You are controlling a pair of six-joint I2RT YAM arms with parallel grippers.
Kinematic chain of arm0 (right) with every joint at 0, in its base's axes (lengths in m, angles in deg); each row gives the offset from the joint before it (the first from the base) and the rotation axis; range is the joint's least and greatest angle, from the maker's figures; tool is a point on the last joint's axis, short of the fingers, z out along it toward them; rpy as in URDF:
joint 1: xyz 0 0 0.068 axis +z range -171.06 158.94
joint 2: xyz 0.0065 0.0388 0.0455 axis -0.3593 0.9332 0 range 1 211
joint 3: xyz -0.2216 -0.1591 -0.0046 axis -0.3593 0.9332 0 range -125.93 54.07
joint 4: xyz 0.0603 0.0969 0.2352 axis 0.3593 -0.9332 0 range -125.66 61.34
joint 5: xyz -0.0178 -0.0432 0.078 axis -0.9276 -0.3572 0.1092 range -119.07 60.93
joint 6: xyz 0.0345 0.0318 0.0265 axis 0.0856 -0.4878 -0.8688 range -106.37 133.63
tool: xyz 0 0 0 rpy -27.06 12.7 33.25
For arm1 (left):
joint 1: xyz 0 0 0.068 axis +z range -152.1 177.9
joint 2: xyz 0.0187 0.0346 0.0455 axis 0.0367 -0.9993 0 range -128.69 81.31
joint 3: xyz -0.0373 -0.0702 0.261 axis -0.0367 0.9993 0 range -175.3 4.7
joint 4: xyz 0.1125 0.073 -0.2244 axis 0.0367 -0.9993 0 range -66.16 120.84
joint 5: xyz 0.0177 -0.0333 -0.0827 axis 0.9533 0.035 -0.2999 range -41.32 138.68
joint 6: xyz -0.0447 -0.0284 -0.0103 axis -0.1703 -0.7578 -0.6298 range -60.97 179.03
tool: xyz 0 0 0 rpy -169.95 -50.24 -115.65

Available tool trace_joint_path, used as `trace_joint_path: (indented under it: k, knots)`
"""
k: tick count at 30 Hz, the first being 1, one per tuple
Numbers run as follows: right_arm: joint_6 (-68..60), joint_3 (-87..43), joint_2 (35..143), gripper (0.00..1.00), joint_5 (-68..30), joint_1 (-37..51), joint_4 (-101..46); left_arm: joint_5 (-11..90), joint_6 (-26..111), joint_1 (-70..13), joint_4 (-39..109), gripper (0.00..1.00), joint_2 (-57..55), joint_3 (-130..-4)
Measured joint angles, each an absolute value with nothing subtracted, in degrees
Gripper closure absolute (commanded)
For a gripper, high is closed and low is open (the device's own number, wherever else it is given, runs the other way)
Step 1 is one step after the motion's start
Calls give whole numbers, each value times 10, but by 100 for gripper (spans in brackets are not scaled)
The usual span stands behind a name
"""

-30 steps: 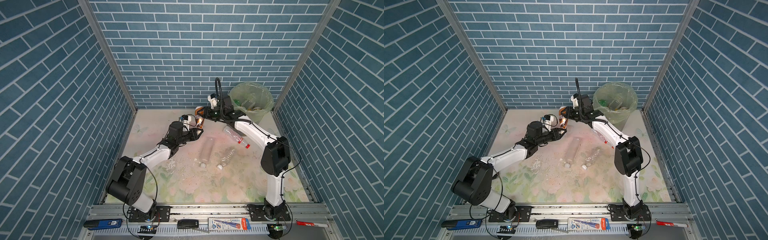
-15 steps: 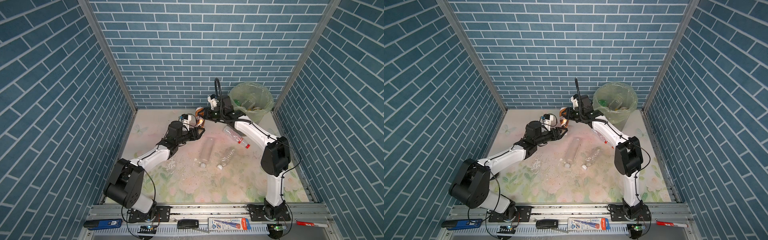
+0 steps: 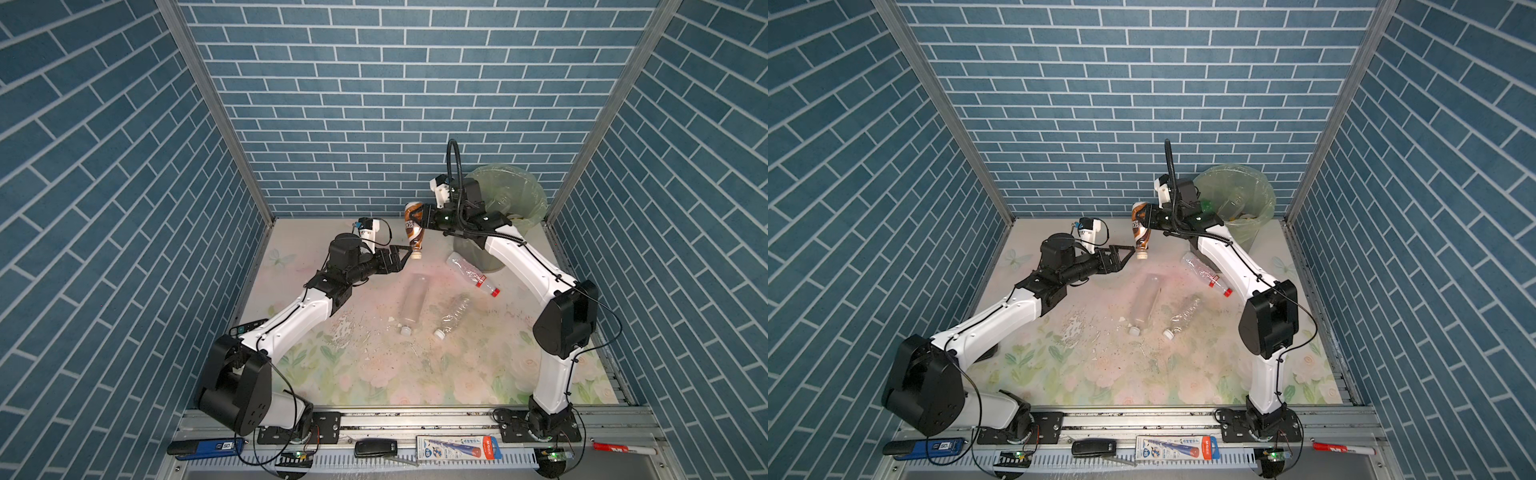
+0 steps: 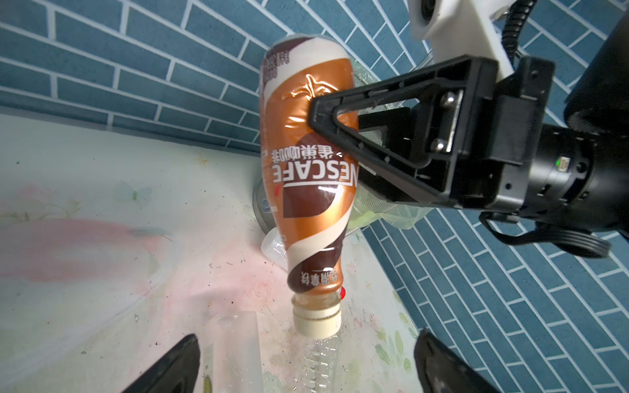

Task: Throw the plastic bottles in the bin
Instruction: 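Carry the Nescafe bottle over the bin with the right gripper and drop it, then swing the right gripper back from the bin while the left hovers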

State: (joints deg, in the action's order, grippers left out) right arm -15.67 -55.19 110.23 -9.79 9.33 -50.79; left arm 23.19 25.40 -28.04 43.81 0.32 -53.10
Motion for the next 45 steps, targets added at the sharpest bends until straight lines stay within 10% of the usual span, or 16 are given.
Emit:
trace_joint_path:
  k: [25, 26, 30, 45]
  knots:
    - [90, -677, 833, 82, -399, -62, -487, 233, 328, -358, 367, 1, -102, -777]
    - [90, -679, 849, 78, -400, -67, -484, 233, 329, -358, 366, 1, -102, -777]
    - [71, -712, 965, 2, -387, -90, -514, 233, 330, -358, 361, 1, -102, -777]
    - [34, -643, 1011, 1, -338, -101, -590, 231, 343, -358, 341, 1, -102, -768]
